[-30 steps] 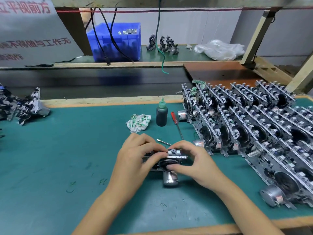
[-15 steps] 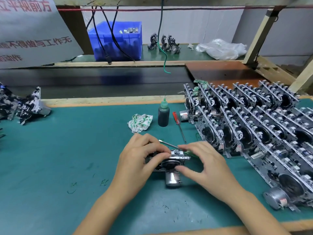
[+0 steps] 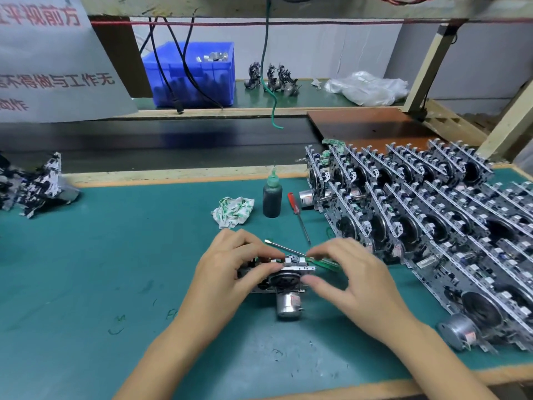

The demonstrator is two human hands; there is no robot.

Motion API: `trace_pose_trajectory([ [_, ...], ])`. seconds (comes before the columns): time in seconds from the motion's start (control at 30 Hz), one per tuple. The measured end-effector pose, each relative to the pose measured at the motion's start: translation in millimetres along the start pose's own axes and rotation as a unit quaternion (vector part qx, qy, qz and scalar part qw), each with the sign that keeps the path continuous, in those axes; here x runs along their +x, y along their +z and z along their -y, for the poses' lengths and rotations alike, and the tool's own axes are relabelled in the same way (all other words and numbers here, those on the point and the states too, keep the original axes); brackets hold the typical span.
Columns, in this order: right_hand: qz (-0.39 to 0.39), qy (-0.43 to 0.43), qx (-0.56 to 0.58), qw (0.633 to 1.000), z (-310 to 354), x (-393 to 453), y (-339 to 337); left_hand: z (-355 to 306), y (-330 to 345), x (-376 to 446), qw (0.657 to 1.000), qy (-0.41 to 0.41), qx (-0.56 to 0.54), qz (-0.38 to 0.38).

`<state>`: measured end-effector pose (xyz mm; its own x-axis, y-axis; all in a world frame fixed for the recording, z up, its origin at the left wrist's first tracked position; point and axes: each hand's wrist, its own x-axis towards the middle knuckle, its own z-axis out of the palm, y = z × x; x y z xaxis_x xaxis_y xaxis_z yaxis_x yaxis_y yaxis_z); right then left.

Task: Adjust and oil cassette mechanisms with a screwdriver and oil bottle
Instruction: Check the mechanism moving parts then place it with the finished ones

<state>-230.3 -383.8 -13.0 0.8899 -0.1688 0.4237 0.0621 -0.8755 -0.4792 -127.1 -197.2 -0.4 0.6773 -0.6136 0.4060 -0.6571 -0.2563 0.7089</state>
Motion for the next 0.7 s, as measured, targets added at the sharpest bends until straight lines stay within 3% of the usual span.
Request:
trace_pose_trajectory([
  [0.1, -0.008, -0.052, -0.018, 0.998, 15, 16, -8, 4, -13, -5, 0.999, 0.013, 0.043, -0.014],
  [0.27, 0.076, -0.173, -0.106, 0.976, 33, 43, -6, 8, -26, -10, 0.994, 0.026, 0.104, -0.033],
  [0.47, 0.089, -0.132, -0.073, 0.984, 28, 42, -6, 5, -26, 2, 0.999, 0.032, 0.027, 0.006],
  [0.7, 0.082, -0.040, -0.002, 0.996, 6, 2, -42, -24, 1, 26, 0.985, 0.116, -0.004, 0.130],
])
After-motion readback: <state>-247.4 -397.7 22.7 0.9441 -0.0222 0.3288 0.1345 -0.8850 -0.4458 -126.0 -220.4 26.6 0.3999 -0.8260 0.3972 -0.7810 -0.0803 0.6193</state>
